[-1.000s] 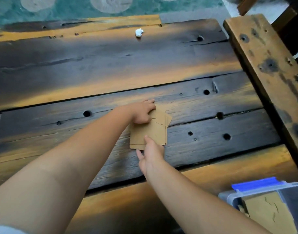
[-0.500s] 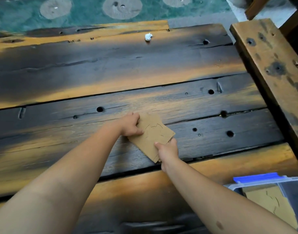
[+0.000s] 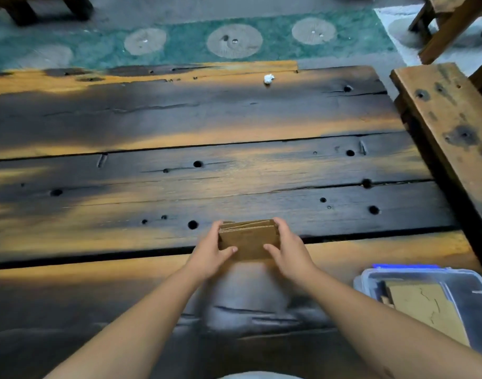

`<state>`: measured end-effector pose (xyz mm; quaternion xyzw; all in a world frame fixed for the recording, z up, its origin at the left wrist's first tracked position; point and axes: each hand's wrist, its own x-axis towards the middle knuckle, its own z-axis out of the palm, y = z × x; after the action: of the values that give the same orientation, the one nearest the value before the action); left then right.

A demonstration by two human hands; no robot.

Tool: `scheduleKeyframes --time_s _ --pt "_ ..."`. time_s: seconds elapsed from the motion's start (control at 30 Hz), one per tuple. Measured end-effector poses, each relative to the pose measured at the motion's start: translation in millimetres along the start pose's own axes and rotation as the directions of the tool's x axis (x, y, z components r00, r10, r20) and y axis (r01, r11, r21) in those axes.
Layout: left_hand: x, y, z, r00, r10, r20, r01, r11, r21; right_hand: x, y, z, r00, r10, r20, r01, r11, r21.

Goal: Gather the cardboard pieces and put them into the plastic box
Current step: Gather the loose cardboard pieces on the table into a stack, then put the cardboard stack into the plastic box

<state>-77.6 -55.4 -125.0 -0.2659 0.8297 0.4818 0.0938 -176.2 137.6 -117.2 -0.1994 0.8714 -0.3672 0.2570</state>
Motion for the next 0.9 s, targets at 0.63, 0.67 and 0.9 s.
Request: scheduleKeyframes --time_s 0.63,0.67,0.9 --pt "-150.3 -32.4 93.7 0.988 -0.018 -0.156 0.027 0.998 0.060 -141.8 58.0 34.0 0.997 -0.063 -0.033 0.057 0.986 -0.158" --pt "-150.1 -32.5 94.8 0.989 -0.024 -0.146 0.036 0.996 0.076 -141.4 57.5 34.7 0.999 -0.038 -0.025 0.034 0.988 -0.153" --pt "-141.0 -31.2 94.9 0.997 0.011 -0.080 0.003 0.984 0.177 -133.0 70.2 35.4 1.000 -0.024 0.017 0.026 0.991 -0.134"
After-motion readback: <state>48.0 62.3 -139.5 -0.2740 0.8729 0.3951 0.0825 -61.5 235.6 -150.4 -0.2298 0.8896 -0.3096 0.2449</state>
